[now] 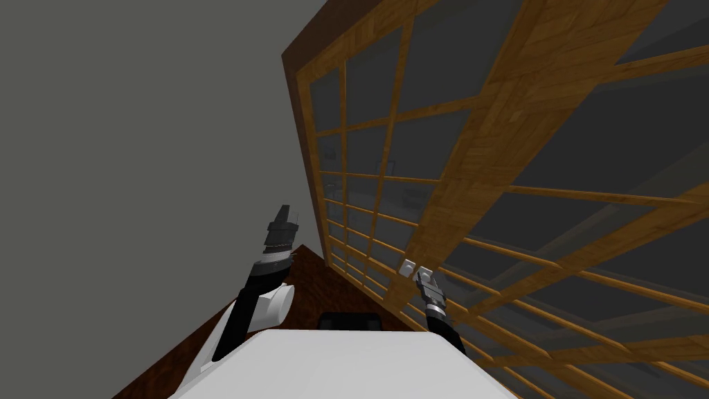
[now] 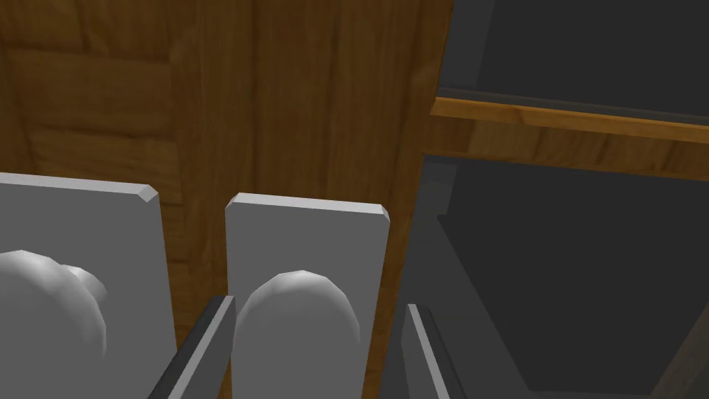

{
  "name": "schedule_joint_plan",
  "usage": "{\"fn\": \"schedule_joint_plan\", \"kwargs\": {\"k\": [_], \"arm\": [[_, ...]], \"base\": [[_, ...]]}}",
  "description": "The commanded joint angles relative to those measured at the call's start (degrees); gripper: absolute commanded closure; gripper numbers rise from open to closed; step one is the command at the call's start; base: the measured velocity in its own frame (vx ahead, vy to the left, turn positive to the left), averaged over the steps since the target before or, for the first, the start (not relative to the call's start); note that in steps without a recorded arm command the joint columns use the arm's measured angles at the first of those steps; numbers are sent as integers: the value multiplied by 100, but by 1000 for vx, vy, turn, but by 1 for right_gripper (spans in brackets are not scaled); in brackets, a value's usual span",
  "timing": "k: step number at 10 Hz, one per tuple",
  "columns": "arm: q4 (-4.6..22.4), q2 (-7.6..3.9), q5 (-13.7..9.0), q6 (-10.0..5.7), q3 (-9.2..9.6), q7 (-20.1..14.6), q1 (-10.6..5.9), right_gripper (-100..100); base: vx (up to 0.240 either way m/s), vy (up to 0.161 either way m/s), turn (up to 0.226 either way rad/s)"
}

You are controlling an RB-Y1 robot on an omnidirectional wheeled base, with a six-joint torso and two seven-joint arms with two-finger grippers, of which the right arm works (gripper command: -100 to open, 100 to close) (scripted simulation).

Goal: Pull the door open

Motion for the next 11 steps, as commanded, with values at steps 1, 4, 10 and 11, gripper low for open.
{"fn": "schedule_joint_plan", "kwargs": {"k": [1, 4, 10, 11], "arm": [[7, -8, -3, 2, -7, -4, -1, 100], [7, -8, -3, 2, -7, -4, -1, 100], [113, -30, -33, 19, -13, -2, 200, 100], [173, -55, -55, 18, -30, -2, 310, 100]], "base": [[-24, 16, 39], [-5, 2, 1], [-93, 20, -29], [-115, -16, -90]]}}
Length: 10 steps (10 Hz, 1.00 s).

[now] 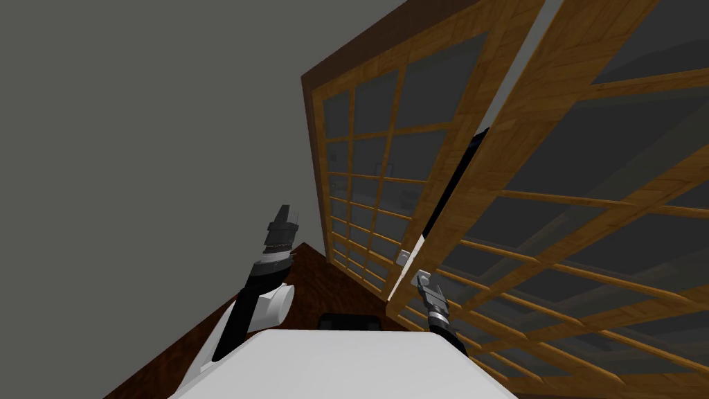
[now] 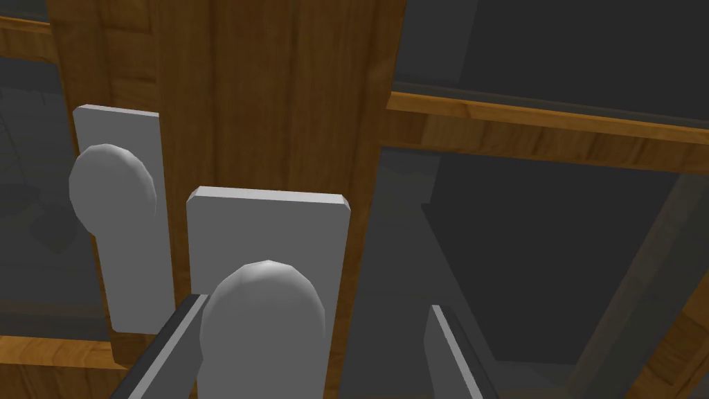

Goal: Pull the door open

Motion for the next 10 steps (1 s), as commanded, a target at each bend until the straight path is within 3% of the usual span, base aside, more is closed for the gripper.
{"fn": "schedule_joint_plan", "kwargs": {"k": [1, 3, 10], "arm": [[193, -84, -39, -29, -59, -61, 85, 100], [245, -109, -58, -32, -69, -64, 186, 100], [245, -109, -58, -32, -69, -64, 186, 100]], "base": [[-103, -2, -51], [-107, 35, -23], [-14, 4, -4]]}}
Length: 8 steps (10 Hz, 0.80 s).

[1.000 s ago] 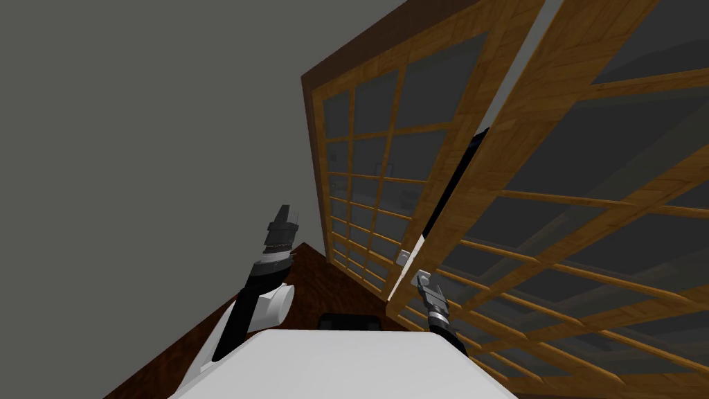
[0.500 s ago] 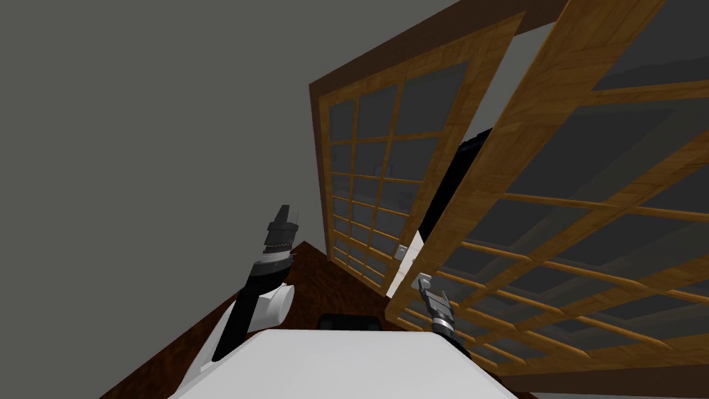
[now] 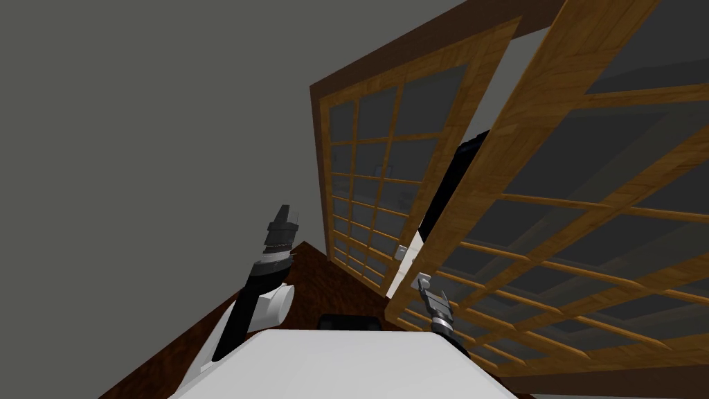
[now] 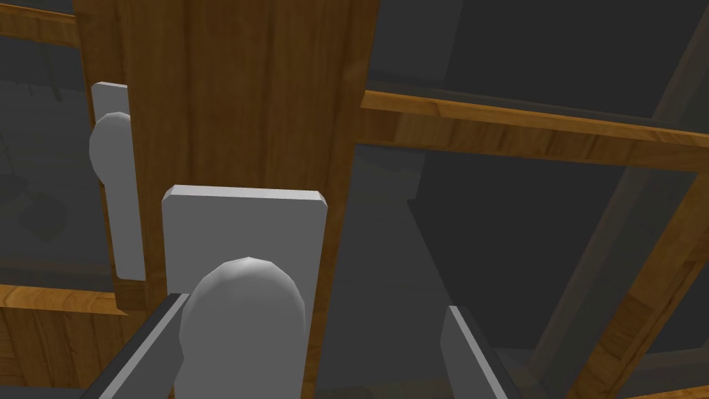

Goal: Pull the door open

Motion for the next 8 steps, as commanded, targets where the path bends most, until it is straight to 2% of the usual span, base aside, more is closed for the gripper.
{"fn": "schedule_joint_plan", "kwargs": {"k": [1, 8], "arm": [[39, -107, -82, 70, -116, 50, 167, 100], [55, -116, -88, 69, -119, 49, 201, 100]], "base": [[-19, 16, -12], [-18, 2, -7]]}}
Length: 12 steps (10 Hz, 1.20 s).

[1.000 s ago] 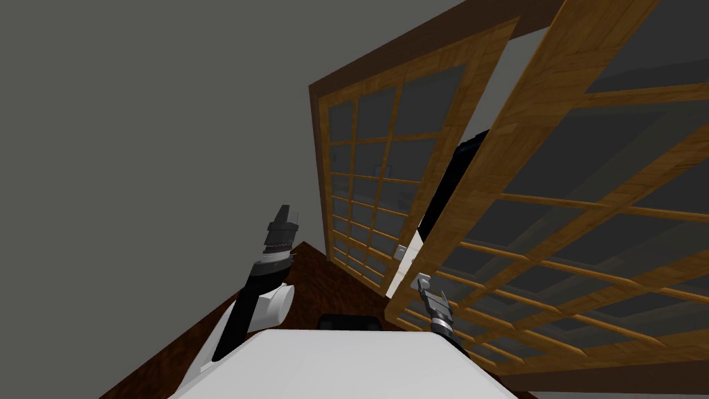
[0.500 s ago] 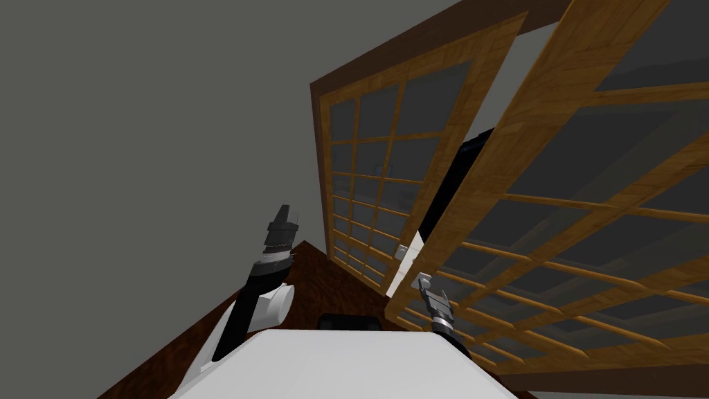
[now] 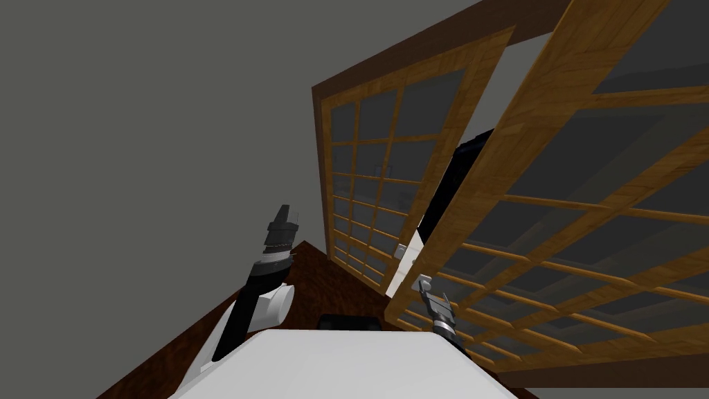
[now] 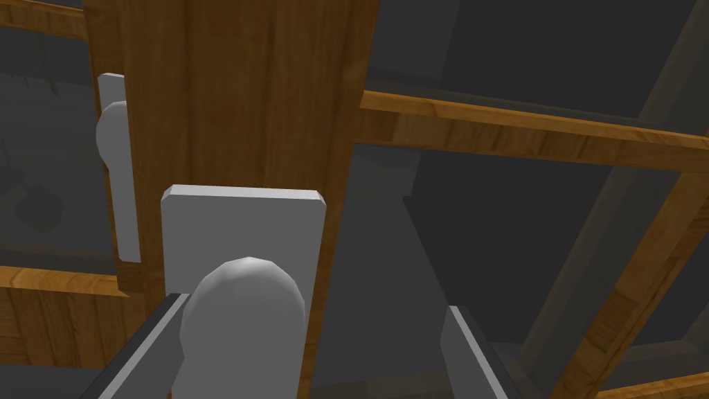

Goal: Pull the door open

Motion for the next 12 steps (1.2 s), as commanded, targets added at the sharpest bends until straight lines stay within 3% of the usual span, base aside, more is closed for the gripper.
{"fn": "schedule_joint_plan", "kwargs": {"k": [1, 4, 5, 8, 9, 11, 12], "arm": [[196, -99, -75, 35, -112, -23, 55, 100], [229, -116, -88, 33, -118, -25, 122, 100], [53, -116, -88, 33, -118, -25, 122, 100], [-35, -116, -88, 33, -118, -25, 122, 100], [159, -116, -88, 33, -118, -25, 122, 100], [229, -116, -88, 33, -118, -25, 122, 100], [-176, -104, 79, -78, 154, -102, 150, 100]], "base": [[-5, 1, -5], [-62, 16, -20], [-19, 4, -39], [4, -7, -5], [16, 1, 25], [7, 6, 0], [-120, -3, 197]]}}
